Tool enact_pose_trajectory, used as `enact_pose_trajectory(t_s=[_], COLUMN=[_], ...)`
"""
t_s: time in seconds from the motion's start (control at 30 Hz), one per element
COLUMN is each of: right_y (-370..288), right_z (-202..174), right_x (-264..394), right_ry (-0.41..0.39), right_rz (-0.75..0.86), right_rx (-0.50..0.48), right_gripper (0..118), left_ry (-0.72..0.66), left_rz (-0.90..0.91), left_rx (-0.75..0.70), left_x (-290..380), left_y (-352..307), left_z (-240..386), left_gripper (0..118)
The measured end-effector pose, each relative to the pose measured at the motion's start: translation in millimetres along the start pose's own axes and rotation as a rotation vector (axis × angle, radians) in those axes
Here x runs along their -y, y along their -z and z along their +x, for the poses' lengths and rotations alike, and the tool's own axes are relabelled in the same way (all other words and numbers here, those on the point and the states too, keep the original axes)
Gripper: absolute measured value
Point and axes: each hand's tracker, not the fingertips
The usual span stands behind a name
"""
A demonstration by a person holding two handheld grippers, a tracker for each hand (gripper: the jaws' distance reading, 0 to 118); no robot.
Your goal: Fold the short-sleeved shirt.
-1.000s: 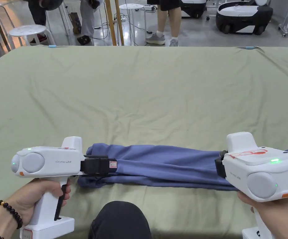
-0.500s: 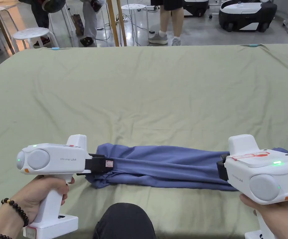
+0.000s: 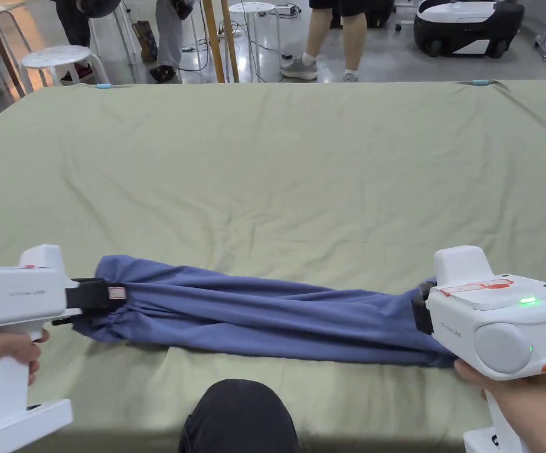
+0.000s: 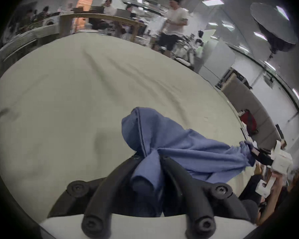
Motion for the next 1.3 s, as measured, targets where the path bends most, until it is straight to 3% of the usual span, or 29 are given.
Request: enact_pose_trajectory(t_s=[0.23, 0.37, 0.6, 0.97, 1.03, 1.07, 1.13, 1.17, 1.3], right_y=[4, 4, 0, -5, -5, -3, -1, 0, 1], right_z=[-9, -8, 4, 29, 31, 31, 31, 31, 26], right_x=[-1, 0, 5, 14, 14, 14, 13, 13, 13], right_ry=[-0.014, -0.014, 0.002, 0.033, 0.036, 0.035, 0.031, 0.029, 0.028], right_rz=[0.002, 0.003, -0.003, -0.009, -0.009, -0.009, -0.013, -0.014, -0.012], right_rx=[-0.030, -0.035, -0.023, 0.005, 0.005, 0.005, 0.004, 0.004, -0.009], right_gripper=[0, 0, 0, 0, 0, 0, 0, 0, 0], left_ry=[0.036, 0.067, 0.219, 0.247, 0.253, 0.275, 0.318, 0.341, 0.304], left_rz=[-0.032, -0.027, -0.183, -0.380, -0.358, -0.330, -0.264, -0.240, -0.158], left_rx=[0.001, 0.171, 0.364, 0.350, 0.384, 0.409, 0.408, 0.399, 0.373], left_x=[-1, -6, -2, 21, 16, 16, 15, 14, -1], left_y=[-7, -9, 32, 95, 91, 86, 68, 60, 29], left_z=[-3, 43, 133, 191, 185, 186, 192, 192, 179], left_gripper=[11, 11, 11, 14, 32, 52, 107, 118, 114])
